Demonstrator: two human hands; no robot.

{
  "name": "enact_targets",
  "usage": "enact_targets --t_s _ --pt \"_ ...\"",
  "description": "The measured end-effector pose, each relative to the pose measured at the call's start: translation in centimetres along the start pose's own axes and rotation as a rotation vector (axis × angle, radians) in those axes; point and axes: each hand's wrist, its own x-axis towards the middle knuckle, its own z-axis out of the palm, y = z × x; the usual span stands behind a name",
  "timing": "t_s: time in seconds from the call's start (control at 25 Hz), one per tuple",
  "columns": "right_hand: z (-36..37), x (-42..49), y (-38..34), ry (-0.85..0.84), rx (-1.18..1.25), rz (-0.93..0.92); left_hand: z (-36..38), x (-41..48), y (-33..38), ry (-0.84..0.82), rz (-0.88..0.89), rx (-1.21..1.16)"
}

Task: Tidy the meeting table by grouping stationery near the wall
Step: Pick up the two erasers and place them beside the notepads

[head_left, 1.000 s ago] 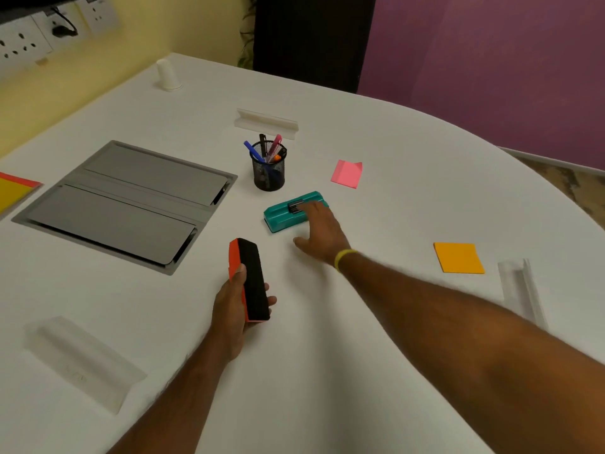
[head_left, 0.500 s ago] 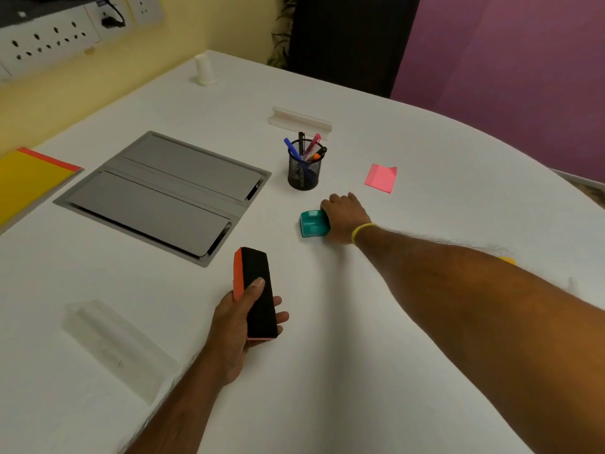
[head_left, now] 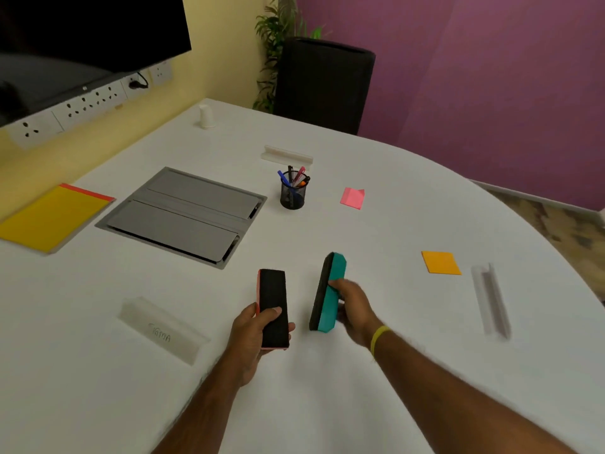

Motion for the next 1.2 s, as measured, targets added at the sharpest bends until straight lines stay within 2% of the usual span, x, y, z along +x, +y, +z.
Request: enact_targets --t_s 0.08,0.2,0.52,0.76,0.96,1.2 --pt "-0.8 -4.9 1.8 -0.063 0.208 0.099 -0.6 -2.7 -0.9 -0.007 0.007 0.024" --pt "-1.4 -11.8 4.3 -0.116 0.342 0.137 -1.1 -7.7 -2.2 0.009 0.025 0.074" --pt "0.1 -26.7 9.2 -0.137 0.331 0.081 -2.7 -22.2 -6.5 0.028 0.100 0.097" --pt "3.3 -35.4 12.5 -0.187 0.302 0.028 -6.9 -31.2 -8.2 0.064 0.150 0.159" --pt "8.6 -39.1 14.0 -0.189 0.224 -0.054 -12.2 -35.3 -5.2 0.034 0.204 0.237" --pt "20.5 -42.5 17.1 -0.175 0.184 -0.121 -23.3 -37.9 -0.9 -0.070 0.235 0.230"
